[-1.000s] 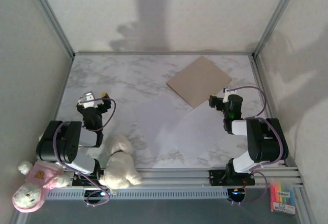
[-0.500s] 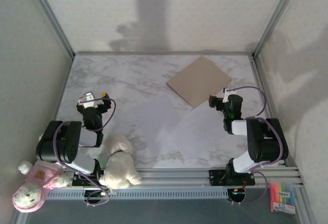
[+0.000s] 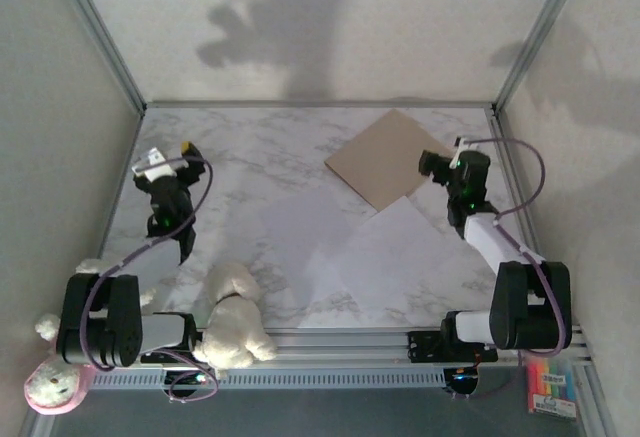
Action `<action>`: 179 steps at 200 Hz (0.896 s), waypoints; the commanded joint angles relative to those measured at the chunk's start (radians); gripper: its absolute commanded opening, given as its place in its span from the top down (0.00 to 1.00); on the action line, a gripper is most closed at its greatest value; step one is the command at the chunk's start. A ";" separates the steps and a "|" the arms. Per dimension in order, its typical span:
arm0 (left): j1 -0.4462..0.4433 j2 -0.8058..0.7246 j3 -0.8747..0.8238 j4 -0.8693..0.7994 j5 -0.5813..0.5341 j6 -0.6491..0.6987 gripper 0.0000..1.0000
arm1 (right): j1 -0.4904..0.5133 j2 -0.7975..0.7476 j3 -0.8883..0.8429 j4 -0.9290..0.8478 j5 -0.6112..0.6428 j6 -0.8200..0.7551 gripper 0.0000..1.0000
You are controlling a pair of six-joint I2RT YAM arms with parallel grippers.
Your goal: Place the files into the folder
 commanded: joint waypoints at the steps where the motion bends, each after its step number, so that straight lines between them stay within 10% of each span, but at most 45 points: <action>1: -0.082 0.113 0.213 -0.311 0.081 -0.071 0.01 | -0.003 0.104 0.089 -0.179 -0.150 0.175 0.01; 126: -0.304 0.997 1.202 -0.825 0.718 -0.085 0.00 | 0.033 0.709 0.638 -0.431 -0.350 0.341 0.01; 179: -0.345 1.311 1.604 -1.010 0.794 -0.095 0.01 | 0.075 0.824 0.760 -0.497 -0.327 0.343 0.01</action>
